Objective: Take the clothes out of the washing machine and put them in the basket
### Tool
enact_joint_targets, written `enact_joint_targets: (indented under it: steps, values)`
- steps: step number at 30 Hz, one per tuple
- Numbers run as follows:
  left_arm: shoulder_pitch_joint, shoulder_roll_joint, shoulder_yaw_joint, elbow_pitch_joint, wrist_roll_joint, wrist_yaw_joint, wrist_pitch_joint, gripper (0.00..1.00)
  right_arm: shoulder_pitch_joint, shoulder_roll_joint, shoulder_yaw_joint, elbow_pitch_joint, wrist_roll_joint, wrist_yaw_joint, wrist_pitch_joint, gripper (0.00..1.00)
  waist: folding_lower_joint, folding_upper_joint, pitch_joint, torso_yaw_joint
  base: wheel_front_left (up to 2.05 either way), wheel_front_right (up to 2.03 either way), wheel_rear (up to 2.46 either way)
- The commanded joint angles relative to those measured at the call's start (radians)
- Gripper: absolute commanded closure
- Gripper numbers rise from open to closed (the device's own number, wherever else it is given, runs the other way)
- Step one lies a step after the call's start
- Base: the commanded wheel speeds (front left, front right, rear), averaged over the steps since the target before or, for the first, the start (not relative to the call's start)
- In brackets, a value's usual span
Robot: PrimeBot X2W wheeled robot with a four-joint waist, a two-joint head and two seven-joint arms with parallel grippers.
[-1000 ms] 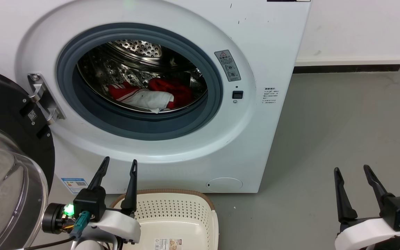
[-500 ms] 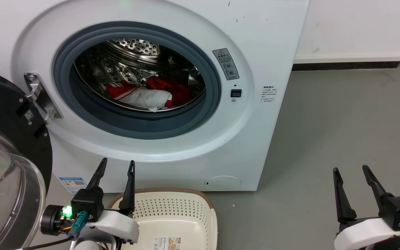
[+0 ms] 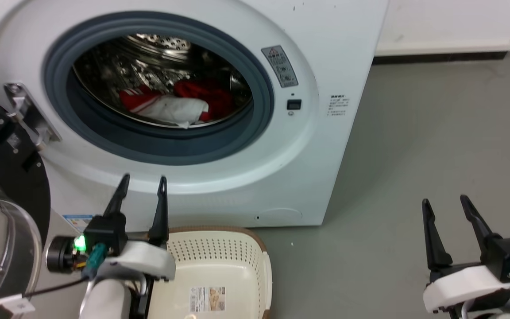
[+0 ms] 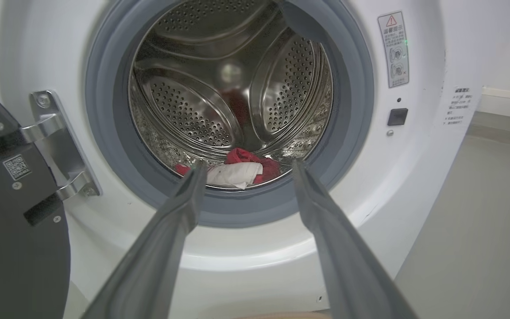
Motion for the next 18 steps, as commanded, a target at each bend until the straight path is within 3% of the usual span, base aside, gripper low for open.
enact_joint_targets:
  steps: [1, 12, 18]
  values:
    - [-0.029, 0.001, 0.000, 0.007, 0.005, 0.004, -0.003, 0.00, -0.021, 0.000, 0.004, -0.006, -0.013, -0.001, -0.005, 0.00, 0.0000, 0.0000, 0.037, -0.011, 0.00, 0.00, 0.00]
    - [-0.264, 0.027, 0.024, 0.073, -0.007, 0.009, 0.025, 0.00, -0.119, 0.000, 0.044, 0.000, 0.004, -0.001, -0.038, 0.00, 0.0000, 0.0000, 0.211, -0.076, 0.00, 0.00, 0.00]
    - [-0.430, 0.102, 0.054, 0.124, -0.017, -0.004, 0.105, 0.00, -0.178, 0.000, 0.062, 0.005, 0.044, -0.001, -0.074, 0.00, 0.0000, 0.0000, 0.325, -0.145, 0.00, 0.00, 0.00]
